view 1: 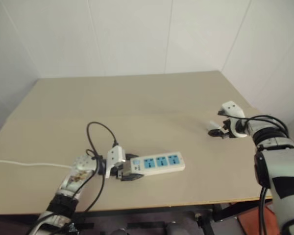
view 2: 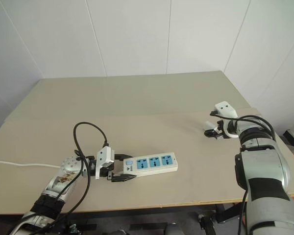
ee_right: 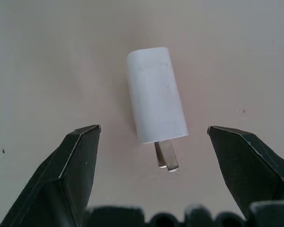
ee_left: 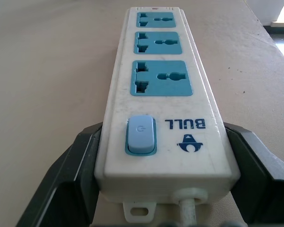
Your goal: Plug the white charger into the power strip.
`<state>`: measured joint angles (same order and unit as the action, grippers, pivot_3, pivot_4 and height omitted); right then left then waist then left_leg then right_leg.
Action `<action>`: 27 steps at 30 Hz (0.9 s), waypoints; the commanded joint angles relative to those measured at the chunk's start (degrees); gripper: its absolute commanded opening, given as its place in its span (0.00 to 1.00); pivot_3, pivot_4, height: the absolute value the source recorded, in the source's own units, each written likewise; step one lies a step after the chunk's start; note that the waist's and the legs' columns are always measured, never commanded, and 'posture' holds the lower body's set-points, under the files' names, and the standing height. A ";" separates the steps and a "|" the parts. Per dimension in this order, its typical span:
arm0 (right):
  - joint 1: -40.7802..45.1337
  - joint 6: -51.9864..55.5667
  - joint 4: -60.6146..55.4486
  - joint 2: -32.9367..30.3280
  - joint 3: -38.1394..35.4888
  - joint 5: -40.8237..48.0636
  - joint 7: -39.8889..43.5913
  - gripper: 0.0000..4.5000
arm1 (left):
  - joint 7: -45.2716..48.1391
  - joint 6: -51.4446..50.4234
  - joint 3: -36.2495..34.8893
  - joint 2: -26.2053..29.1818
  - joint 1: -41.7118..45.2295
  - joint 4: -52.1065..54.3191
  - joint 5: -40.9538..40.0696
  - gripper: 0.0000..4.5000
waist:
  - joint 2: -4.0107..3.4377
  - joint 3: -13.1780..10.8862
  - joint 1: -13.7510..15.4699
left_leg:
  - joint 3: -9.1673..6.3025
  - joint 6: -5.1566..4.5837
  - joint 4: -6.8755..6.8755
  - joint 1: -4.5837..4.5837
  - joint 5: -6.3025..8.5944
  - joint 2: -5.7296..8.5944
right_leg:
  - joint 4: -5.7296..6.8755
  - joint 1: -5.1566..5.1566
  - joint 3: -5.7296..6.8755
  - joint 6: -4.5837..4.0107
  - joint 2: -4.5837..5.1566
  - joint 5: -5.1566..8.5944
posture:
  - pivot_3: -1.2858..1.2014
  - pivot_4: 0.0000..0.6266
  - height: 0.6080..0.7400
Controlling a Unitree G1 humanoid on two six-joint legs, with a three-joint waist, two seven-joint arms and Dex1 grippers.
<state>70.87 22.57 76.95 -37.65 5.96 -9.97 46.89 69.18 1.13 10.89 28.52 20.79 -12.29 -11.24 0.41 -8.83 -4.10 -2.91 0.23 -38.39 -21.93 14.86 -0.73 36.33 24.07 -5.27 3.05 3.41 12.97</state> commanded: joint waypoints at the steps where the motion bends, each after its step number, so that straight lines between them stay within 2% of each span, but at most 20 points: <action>1: 0.19 -1.60 -1.15 0.21 -1.53 0.66 -0.48 0.63 | 0.48 -1.33 1.75 1.56 -2.14 -0.22 1.73 0.73 | 0.00 0.00 -0.03 | 0.00 0.00 0.02 0.02 0.00 0.00 | 0.00 0.00 -0.01 0.00 0.00 0.00 | 0.52 0.24 1.00; 6: -0.15 -1.86 -1.15 0.59 -2.11 0.71 -0.34 0.27 | 0.10 -1.82 1.83 1.87 -2.78 0.67 1.55 0.73 | 0.00 0.00 -0.02 | 0.03 0.00 0.04 0.05 0.00 0.00 | 0.00 -0.01 -0.05 -0.01 0.00 -0.01 | 0.52 0.24 1.00; 16: 0.08 -1.93 -1.48 -0.43 -2.90 0.21 0.53 0.26 | -0.71 -2.15 1.73 2.24 -3.23 1.17 1.62 0.73 | 0.00 0.00 -0.03 | 0.04 0.00 0.05 0.08 0.00 0.00 | 0.02 -0.02 -0.06 -0.01 0.00 -0.01 | 0.52 0.24 1.00; 24: 1.05 0.22 -7.51 -7.01 0.69 -1.28 16.81 0.26 | -1.56 -1.98 1.78 1.81 -3.69 0.98 1.64 0.73 | -0.01 0.00 0.04 | 0.06 0.00 0.06 0.06 0.00 0.01 | -0.01 -0.01 -0.06 -0.01 0.00 -0.01 | 0.52 0.24 1.00; 27: -4.29 4.71 -19.83 -11.60 3.09 -0.44 27.32 0.26 | -1.58 -1.55 1.85 1.56 -3.47 0.14 1.75 0.73 | -0.02 0.01 0.10 | 0.07 0.00 0.06 0.12 0.00 0.00 | 0.01 -0.04 -0.07 0.00 -0.01 0.00 | 0.52 0.24 1.00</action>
<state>68.42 24.21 65.01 -46.74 8.32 -11.01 68.51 67.36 0.34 11.03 29.20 18.83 -9.82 -11.64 0.40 -8.82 -4.00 -2.85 0.22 -38.33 -21.79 14.86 -0.74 36.34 24.00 -5.32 3.05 3.39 12.97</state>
